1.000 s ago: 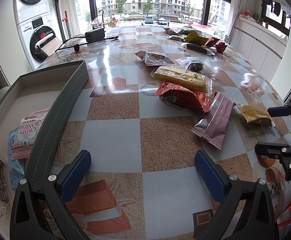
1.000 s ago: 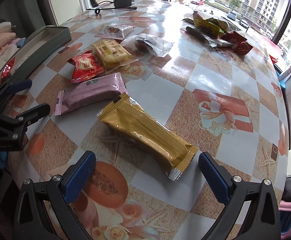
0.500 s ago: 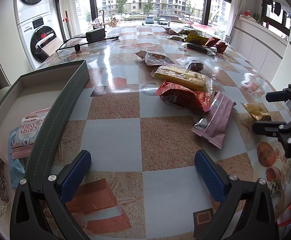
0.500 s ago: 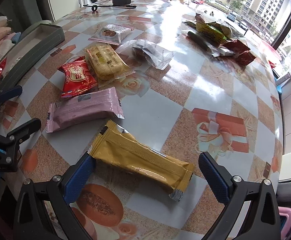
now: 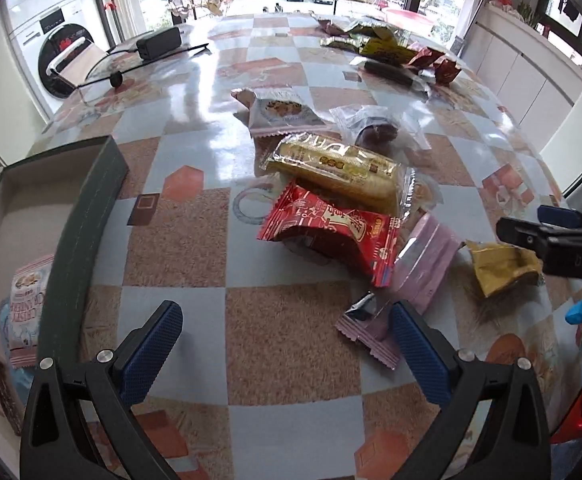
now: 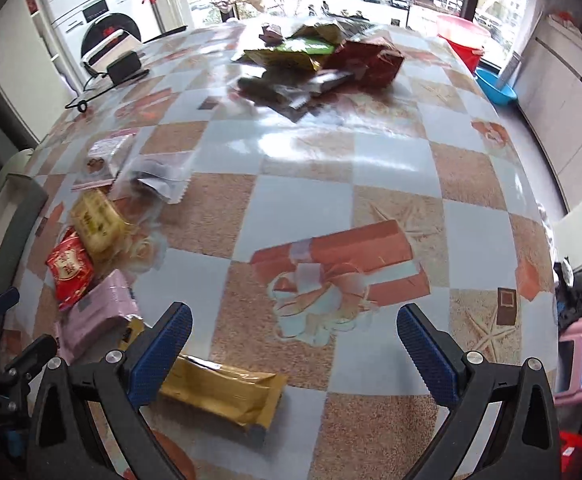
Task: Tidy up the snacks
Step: 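Grasp the pink wrapper with the left gripper while the right moves toward the yellow wrapper, then grasp the yellow wrapper with the right gripper while the left holds the pink wrapper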
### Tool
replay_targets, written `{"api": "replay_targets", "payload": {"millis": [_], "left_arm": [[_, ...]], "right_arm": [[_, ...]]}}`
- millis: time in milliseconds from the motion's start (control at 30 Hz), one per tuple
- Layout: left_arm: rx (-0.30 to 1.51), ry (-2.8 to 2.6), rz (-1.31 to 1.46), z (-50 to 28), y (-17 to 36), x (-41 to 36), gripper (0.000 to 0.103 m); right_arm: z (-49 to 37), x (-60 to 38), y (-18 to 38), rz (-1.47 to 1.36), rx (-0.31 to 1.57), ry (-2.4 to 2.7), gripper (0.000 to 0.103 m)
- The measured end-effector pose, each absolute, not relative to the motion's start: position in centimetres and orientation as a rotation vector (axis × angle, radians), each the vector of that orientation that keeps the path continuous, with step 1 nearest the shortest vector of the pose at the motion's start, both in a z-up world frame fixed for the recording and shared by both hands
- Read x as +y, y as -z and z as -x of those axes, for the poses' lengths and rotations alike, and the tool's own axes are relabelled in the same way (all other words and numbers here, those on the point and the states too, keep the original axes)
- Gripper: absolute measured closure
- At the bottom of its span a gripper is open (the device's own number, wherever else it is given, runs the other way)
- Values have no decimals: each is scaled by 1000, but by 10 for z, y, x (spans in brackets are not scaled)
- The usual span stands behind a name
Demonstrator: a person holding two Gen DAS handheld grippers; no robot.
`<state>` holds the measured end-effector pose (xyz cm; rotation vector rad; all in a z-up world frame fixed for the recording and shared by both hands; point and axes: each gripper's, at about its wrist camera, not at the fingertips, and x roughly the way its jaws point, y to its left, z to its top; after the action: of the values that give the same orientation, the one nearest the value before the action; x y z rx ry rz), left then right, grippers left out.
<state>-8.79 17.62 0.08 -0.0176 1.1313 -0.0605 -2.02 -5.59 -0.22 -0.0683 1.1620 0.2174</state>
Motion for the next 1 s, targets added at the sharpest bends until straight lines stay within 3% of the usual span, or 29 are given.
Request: {"api": "replay_targets", "payload": {"millis": [300, 533, 700, 733, 800, 867, 1000], "left_arm": [[1064, 213, -121, 130, -14, 137, 0], [1111, 269, -138, 94, -15, 108, 0], [1140, 230, -128, 67, 0, 90, 7], [1139, 226, -131, 64, 0, 87, 13], [1128, 244, -140, 63, -4, 81, 35], [1125, 267, -151, 64, -7, 78, 72], [1121, 269, -135, 84, -6, 94, 76]], "right_arm": [[80, -58, 5, 196, 1121, -308, 0], [84, -114, -7, -35, 1125, -291, 0], [94, -137, -8, -143, 1137, -277, 0], [96, -138, -8, -141, 1135, -273, 0], [100, -140, -9, -133, 1134, -273, 0], [104, -138, -9, -117, 1131, -283, 0], [112, -122, -9, -45, 1127, -330, 0]]}}
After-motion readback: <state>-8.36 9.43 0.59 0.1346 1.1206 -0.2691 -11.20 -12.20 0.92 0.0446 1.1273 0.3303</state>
